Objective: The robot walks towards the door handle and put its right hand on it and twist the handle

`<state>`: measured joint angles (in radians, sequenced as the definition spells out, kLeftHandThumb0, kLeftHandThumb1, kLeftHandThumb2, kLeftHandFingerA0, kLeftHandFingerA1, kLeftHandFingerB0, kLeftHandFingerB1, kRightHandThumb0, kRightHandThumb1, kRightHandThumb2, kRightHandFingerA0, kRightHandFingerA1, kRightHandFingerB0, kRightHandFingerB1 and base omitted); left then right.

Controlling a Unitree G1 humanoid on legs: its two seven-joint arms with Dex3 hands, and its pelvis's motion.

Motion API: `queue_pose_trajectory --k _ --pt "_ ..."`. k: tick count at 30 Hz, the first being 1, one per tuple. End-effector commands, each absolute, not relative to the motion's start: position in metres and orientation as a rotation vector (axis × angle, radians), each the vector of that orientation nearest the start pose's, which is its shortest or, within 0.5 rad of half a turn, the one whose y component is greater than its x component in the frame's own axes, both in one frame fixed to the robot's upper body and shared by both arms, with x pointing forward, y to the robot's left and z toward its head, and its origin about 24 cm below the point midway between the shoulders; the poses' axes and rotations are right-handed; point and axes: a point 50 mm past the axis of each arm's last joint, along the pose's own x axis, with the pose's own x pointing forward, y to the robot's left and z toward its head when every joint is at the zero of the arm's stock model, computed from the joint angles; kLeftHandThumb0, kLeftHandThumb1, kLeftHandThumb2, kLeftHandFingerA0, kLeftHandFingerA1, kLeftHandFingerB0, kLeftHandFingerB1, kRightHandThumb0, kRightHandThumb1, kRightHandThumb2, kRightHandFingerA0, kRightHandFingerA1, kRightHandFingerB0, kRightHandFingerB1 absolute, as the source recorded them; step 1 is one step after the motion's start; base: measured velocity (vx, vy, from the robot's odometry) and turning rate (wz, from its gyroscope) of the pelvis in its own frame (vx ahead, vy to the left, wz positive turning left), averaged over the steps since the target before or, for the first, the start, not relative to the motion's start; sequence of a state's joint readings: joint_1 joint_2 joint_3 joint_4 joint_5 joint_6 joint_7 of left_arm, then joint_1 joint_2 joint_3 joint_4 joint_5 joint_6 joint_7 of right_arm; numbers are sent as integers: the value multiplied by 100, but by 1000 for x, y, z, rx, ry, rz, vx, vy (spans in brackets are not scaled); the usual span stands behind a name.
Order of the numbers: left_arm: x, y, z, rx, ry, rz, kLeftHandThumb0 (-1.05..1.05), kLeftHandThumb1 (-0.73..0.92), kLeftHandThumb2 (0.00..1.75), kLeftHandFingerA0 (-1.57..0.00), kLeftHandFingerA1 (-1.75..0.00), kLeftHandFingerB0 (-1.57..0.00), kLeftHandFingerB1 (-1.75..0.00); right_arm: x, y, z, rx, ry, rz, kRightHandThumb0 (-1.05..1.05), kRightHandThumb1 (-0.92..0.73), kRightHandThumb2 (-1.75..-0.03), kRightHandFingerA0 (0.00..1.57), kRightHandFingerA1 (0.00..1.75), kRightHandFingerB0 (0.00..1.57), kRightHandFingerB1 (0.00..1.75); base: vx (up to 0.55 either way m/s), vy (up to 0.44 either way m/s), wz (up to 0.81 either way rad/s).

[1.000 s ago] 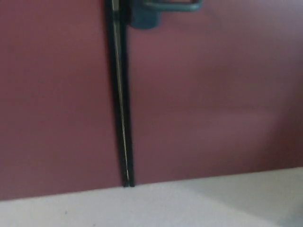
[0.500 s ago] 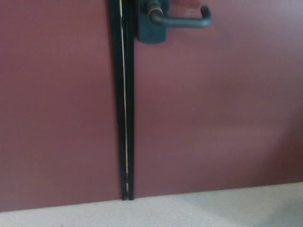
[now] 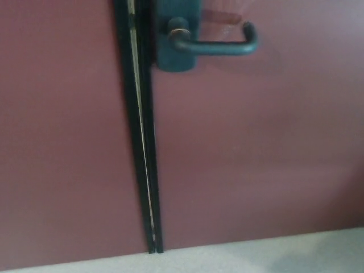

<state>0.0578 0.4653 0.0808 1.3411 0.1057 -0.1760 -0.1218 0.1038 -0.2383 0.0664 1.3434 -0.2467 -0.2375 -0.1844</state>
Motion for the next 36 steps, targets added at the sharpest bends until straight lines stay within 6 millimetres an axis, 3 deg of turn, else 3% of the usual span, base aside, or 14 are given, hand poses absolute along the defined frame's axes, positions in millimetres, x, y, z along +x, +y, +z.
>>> queue_pose_trajectory --k 1,2,6,7,19,20,36 --pt "51 332 -130 360 1238 174 -41 61 59 -60 -45 -47 -39 39 -244 -164 -527 1199 -33 -35 -63 -58 59 41 45 36 120 133 -11" --pt "52 332 -130 359 1235 176 -47 50 80 -54 -56 -42 -50 41 -244 -164 -526 1196 -33 -35 -63 -58 59 41 45 36 0 0 0" --pt "51 332 -131 355 1238 178 -47 50 80 -54 -56 -42 -50 42 -244 -164 -527 1196 -33 -35 -64 -58 59 41 45 36 56 105 -6" --pt "51 332 -131 357 1238 178 -41 61 59 -60 -44 -47 -39 42 -244 -164 -525 1195 -33 -35 -64 -59 59 41 45 36 1 221 -6" --pt "50 332 -131 369 1246 176 -40 61 58 -60 -45 -47 -39 42 -242 -164 -528 1204 -26 -35 -64 -59 61 41 45 36 124 97 -2" --pt "50 332 -131 376 1248 170 -47 50 80 -54 -56 -41 -50 42 -242 -164 -529 1207 -22 -35 -64 -59 60 41 45 36 58 42 10" --pt "45 334 -130 370 1251 168 -47 51 81 -55 -56 -41 -50 49 -241 -165 -538 1206 5 -36 -66 -59 60 41 44 36 155 -107 -7"
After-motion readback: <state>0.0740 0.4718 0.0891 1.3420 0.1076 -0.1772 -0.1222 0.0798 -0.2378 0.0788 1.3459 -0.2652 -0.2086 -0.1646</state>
